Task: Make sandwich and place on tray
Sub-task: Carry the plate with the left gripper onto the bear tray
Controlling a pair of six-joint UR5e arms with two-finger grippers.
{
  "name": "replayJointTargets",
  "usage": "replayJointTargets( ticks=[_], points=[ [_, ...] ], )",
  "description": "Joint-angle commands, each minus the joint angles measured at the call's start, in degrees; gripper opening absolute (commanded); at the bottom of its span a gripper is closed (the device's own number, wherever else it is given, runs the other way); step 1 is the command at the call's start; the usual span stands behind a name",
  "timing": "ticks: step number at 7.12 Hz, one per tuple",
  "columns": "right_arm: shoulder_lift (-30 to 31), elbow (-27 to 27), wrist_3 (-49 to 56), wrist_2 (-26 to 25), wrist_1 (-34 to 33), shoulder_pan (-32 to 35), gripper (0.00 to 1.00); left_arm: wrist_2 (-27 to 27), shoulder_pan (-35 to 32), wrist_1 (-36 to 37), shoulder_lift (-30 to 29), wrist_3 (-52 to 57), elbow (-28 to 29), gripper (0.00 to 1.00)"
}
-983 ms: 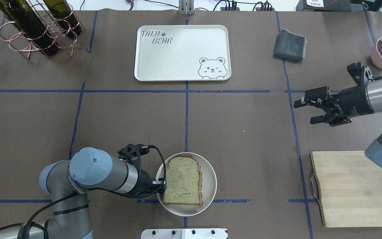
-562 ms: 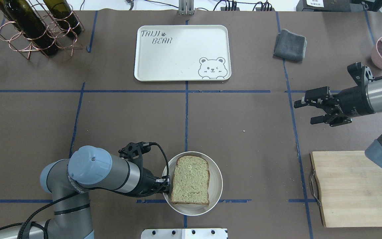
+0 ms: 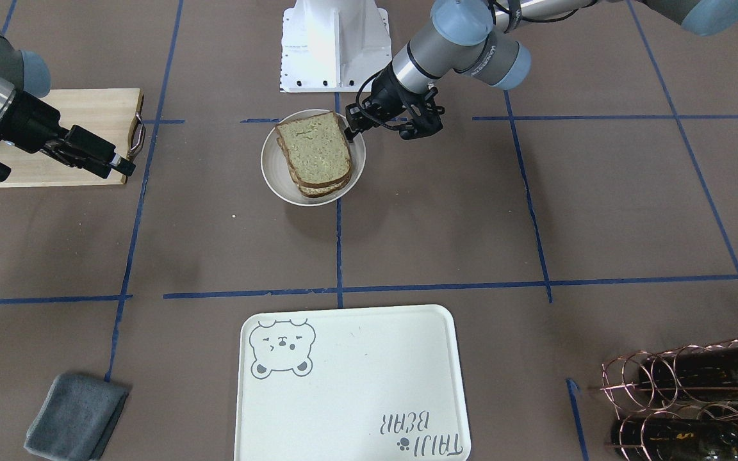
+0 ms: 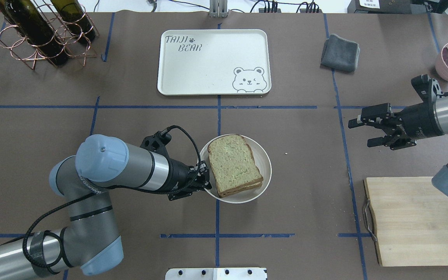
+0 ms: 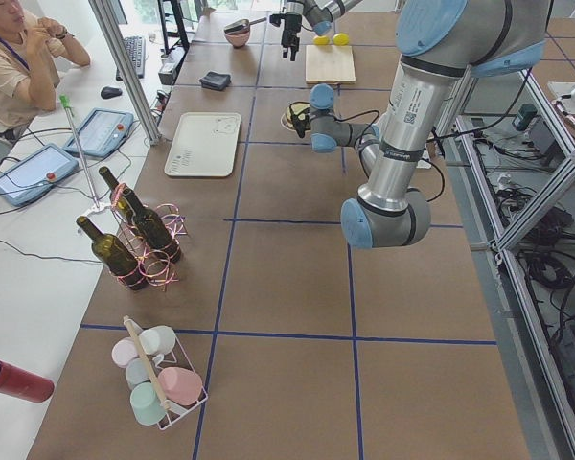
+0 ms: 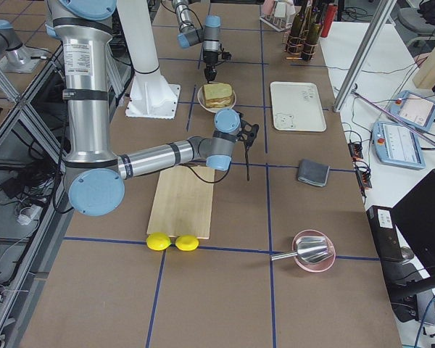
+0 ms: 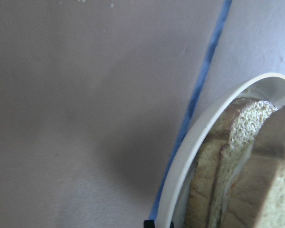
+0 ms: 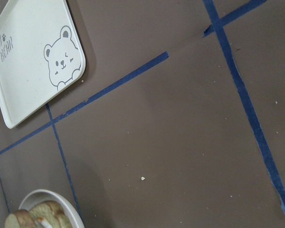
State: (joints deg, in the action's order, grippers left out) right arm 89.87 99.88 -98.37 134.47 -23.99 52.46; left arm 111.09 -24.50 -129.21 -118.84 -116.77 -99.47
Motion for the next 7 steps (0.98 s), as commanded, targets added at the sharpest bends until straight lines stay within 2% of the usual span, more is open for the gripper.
replayJointTargets(
  ticks=[1,3,5,6,7],
  points=[
    [1.0,0.6,0.0,0.0,0.4,0.0,1.00,-0.6,-4.7,0.6,-6.0,-7.7,5.8,0.00],
    [1.0,0.5,0.0,-0.1,0.4,0.0,1.00,-7.7,-8.0,0.4,-16.5,-14.5,20.1,0.00],
    [1.0,0.4,0.0,-0.2,0.4,-0.1,1.00,-8.4,-12.2,0.0,-19.0,-14.4,27.5,0.00],
    [1.0,0.2,0.0,-0.3,0.4,-0.1,1.00,-10.6,-13.3,-0.3,-20.7,-14.3,32.3,0.00],
    [0.8,0.1,0.0,-0.4,0.4,-0.2,1.00,-11.2,-13.9,-2.4,-20.8,-14.2,34.2,0.00]
  ],
)
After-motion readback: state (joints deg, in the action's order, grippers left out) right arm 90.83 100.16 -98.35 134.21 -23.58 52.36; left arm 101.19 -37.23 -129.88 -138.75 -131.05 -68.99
